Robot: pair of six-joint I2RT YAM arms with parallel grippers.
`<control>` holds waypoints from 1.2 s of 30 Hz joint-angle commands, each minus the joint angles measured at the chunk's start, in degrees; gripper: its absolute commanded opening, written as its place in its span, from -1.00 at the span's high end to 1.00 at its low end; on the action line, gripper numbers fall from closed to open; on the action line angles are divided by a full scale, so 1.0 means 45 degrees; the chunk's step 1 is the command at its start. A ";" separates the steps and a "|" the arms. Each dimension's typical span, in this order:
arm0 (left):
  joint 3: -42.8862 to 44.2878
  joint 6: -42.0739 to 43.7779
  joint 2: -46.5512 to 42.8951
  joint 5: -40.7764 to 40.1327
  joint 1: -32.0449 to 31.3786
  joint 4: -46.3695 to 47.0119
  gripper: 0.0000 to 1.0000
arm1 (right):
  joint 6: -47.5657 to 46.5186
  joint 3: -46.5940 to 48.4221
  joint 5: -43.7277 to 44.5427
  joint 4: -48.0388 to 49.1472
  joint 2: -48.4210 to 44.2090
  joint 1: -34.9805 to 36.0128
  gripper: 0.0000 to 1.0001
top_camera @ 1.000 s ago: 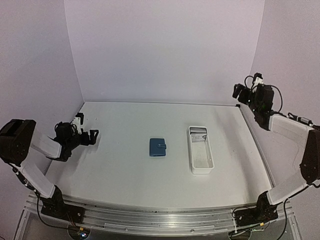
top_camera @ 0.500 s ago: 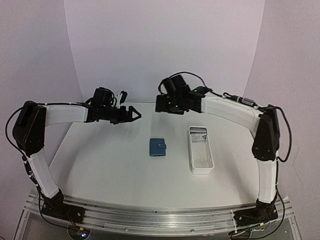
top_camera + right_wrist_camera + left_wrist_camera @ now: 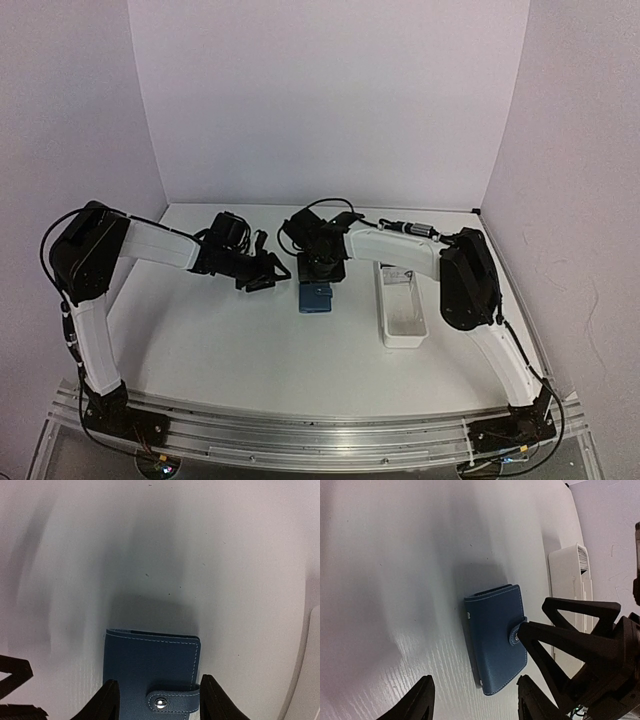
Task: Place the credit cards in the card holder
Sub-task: Open the card holder at the center of the board.
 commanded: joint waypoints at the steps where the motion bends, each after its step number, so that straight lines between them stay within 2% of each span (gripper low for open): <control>1: -0.0477 -0.0858 0.0260 -0.0411 -0.0533 0.1473 -0.13 | -0.0151 0.0440 -0.0084 -0.0249 0.0295 0.0136 -0.02; 5: -0.0753 -0.1281 0.0433 -0.0614 -0.0585 0.1925 -0.10 | -0.0244 0.0337 0.0107 -0.0339 0.0574 0.0182 0.07; 24: -0.1110 -0.1583 0.0675 -0.1233 -0.0651 0.2386 -0.05 | -0.0359 -0.0252 0.1035 -0.0985 0.0633 0.0633 0.26; 31: -0.1380 -0.1824 0.0773 -0.1068 -0.0991 0.2788 -0.02 | -0.0326 -0.0605 0.1317 -0.0997 0.0617 0.0682 0.50; 36: -0.1686 -0.1968 0.0880 -0.1074 -0.1242 0.3259 0.03 | -0.0369 -0.0630 0.1468 -0.0927 0.0634 0.0683 0.80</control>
